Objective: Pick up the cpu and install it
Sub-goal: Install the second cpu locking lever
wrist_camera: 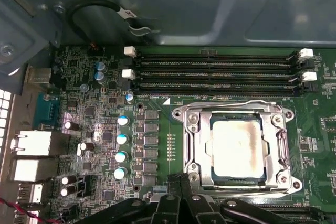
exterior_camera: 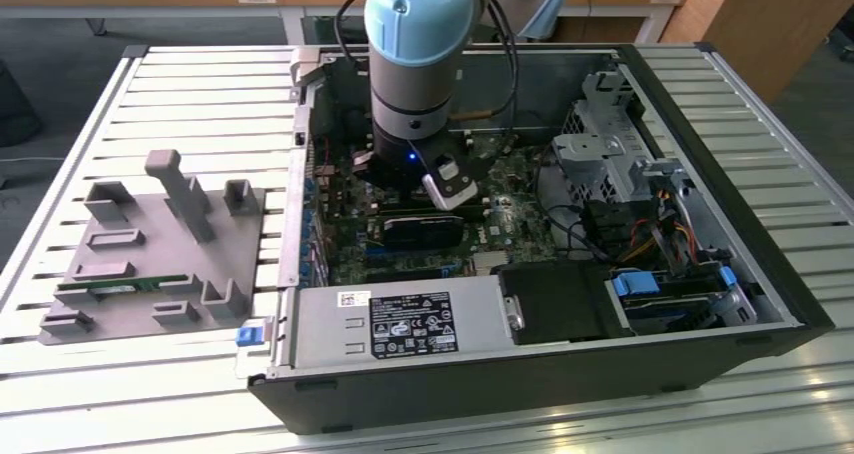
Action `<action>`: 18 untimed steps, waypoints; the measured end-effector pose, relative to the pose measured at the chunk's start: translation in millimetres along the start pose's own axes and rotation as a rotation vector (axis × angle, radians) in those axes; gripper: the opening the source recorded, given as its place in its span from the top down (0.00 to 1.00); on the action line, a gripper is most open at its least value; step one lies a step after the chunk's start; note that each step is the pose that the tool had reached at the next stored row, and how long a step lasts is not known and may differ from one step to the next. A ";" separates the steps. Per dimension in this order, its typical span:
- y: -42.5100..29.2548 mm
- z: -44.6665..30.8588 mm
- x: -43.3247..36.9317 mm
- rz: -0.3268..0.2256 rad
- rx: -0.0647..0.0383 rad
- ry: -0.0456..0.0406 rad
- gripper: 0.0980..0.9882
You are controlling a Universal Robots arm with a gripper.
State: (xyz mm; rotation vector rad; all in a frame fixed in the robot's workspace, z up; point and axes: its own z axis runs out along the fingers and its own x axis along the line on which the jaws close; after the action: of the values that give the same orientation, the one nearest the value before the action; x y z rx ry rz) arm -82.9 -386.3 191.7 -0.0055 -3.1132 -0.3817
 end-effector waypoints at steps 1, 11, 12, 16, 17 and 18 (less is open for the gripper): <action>0.0 0.0 0.1 0.000 0.000 0.0000 0.99; 5.1 -20.4 0.6 0.000 0.000 -0.0001 0.99; 5.6 -22.0 0.6 0.000 -0.001 -0.0002 0.99; 7.0 -27.7 0.6 0.000 -0.001 -0.0002 0.99; 7.2 -28.6 0.6 0.000 -0.001 -0.0001 0.99; 7.2 -28.6 0.6 0.000 -0.002 -0.0003 0.99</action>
State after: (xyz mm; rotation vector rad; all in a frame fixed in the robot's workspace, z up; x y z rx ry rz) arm -83.3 -386.2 221.2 -0.0056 -3.1131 -0.3843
